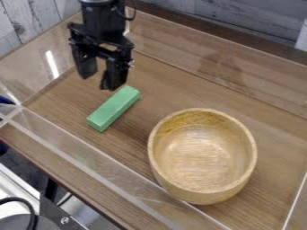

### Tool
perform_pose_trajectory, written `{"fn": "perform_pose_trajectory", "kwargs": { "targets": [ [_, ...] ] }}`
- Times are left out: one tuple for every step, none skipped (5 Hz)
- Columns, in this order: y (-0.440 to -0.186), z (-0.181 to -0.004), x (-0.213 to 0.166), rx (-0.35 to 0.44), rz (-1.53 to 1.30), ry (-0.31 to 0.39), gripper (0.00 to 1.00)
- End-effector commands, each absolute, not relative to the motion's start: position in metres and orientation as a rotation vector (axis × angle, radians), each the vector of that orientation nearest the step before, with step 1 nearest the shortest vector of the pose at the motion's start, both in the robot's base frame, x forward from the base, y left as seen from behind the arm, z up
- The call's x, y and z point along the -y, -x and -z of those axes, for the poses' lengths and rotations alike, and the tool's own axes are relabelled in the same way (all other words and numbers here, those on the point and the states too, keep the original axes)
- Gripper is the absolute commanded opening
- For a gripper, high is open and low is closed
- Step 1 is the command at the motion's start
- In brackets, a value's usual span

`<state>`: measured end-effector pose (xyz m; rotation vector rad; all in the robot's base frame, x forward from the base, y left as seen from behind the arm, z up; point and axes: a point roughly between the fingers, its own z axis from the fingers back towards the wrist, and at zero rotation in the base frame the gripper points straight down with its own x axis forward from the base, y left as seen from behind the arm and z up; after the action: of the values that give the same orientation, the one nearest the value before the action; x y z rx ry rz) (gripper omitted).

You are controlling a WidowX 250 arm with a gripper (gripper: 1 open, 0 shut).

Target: Put the green block in the brown bowl

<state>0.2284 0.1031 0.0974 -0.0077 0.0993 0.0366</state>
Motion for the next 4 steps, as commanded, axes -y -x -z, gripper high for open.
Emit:
{"fn": "perform_pose_trajectory", "kwargs": {
  "targets": [
    [-0.232,-0.095,-0.112,-0.058,-0.040,-0.001,1.00],
    [-0.234,-0.089,-0.114,-0.054,-0.041,0.002,1.00],
    [-0.235,-0.085,-0.115,-0.052,-0.041,0.005,1.00],
    [-0.236,-0.080,-0.115,-0.047,-0.042,0.010,1.00]
  ]
}}
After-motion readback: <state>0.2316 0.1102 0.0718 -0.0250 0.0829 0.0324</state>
